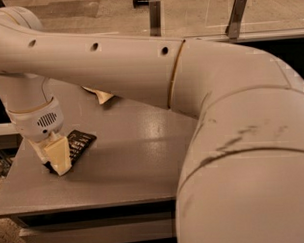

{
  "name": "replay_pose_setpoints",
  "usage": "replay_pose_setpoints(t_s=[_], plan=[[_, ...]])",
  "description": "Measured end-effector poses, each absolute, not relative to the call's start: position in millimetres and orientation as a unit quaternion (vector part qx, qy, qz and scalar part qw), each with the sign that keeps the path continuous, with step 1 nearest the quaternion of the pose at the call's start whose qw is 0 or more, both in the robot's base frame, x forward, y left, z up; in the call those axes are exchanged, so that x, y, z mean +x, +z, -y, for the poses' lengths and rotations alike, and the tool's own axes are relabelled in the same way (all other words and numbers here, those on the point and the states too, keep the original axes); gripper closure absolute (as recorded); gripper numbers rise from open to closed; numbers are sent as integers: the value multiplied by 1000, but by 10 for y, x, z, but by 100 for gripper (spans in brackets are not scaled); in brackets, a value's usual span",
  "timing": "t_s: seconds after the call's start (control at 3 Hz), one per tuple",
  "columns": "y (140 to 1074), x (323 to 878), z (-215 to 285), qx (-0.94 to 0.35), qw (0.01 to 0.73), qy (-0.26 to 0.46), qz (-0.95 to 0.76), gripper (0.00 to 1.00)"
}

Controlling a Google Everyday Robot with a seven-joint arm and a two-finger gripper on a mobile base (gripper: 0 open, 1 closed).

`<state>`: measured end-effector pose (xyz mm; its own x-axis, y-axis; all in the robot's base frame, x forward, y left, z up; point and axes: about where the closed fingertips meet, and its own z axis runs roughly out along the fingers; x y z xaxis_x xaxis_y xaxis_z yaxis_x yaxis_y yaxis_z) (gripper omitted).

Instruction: Move rxbar chocolate near coke can

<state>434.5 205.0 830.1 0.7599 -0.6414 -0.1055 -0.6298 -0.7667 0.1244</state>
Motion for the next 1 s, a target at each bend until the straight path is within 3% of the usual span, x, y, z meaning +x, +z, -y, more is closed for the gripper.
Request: replay_pose_setpoints(t_s=[1.0], plan=[[8507, 4513, -1603, 934, 8, -38, 354, 100]])
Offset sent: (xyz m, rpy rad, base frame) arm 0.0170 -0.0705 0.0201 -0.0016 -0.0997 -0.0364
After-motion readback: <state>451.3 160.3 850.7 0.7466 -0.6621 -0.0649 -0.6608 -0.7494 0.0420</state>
